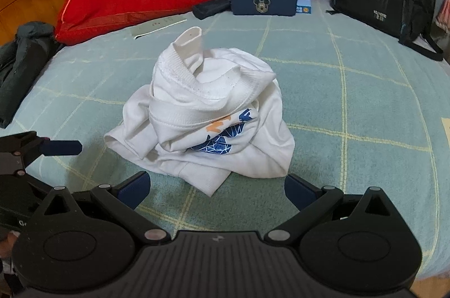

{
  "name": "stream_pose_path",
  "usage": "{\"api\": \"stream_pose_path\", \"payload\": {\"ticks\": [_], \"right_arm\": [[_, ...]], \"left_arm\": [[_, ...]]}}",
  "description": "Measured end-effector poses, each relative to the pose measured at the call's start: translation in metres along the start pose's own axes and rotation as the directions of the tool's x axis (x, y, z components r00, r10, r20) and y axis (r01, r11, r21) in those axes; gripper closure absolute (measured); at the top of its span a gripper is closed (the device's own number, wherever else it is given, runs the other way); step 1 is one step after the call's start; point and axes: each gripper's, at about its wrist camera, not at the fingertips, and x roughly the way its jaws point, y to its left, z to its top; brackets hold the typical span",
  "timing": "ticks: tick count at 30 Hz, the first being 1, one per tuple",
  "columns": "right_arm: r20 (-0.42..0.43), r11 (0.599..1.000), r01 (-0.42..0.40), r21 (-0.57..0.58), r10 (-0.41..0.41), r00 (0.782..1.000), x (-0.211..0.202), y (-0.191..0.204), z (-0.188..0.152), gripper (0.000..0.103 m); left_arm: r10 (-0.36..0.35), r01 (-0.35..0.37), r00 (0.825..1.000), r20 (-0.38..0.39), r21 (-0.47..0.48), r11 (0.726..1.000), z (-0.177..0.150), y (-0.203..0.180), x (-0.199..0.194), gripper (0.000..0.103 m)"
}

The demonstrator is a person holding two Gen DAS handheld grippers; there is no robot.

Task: Fold clothes
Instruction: 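Move the right tool toward the sweatshirt's raised cuff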

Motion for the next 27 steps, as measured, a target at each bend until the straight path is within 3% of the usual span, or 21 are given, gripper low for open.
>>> {"api": "stream_pose_path", "payload": {"ticks": [7, 21, 27], "right_arm": [[0.02, 0.998, 0.008, -0.068, -0.007, 1.0, 0.002, 0.007, -0.003, 0.0], [0.034, 0.997, -0.013, -0.074, 0.016, 0.999, 0.015, 0.007, 0.014, 0.0], [0.054, 0.994, -0.055, -0.096, 0.06, 0.997, 0.021, 0.0, 0.014, 0.0]], "left_arm": [[0.007, -0.007, 1.0, 0.005, 0.006, 1.0, -0.002, 0.005, 0.001, 0.001], [0.051, -0.051, 0.999, 0.011, 0.001, 0.999, 0.013, 0.019, 0.005, 0.001], [0.054, -0.054, 0.998, 0.011, 0.0, 0.999, 0.017, 0.022, 0.012, 0.001]]}}
